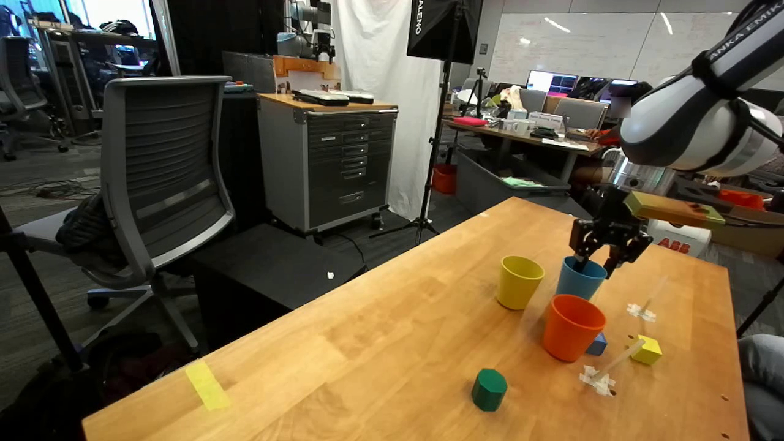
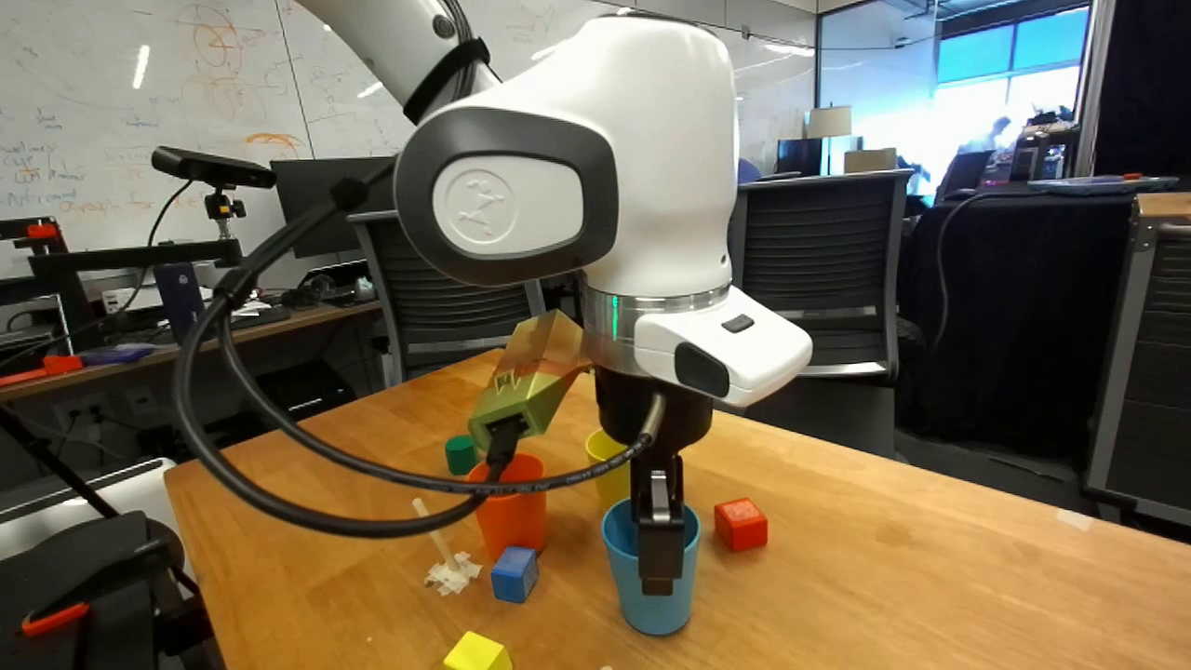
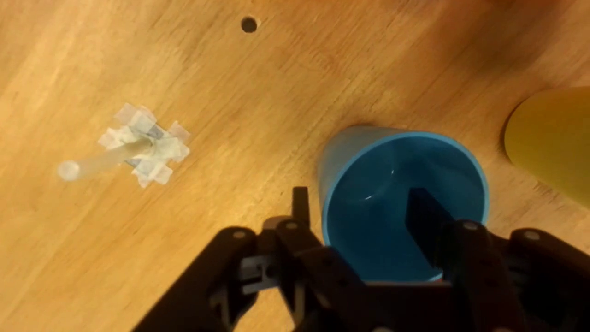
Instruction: Stack up the cups
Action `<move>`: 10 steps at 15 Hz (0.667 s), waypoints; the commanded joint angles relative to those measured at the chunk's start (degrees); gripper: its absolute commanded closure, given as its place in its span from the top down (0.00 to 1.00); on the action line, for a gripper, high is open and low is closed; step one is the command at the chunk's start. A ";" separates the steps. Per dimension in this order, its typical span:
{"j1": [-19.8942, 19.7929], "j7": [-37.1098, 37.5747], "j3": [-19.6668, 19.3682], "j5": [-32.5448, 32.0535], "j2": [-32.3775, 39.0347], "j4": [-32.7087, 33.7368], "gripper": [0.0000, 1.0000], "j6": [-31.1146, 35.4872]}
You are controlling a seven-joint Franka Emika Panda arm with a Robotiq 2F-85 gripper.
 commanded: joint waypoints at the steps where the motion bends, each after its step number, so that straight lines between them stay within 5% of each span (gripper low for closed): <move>1: -1.99 -1.53 1.63 2.38 0.72 1.94 0.27 -0.37; 4: -2.04 -1.37 1.55 2.26 1.03 2.24 0.05 -0.50; 10: -2.13 -2.36 1.87 1.82 0.38 2.14 0.01 -1.98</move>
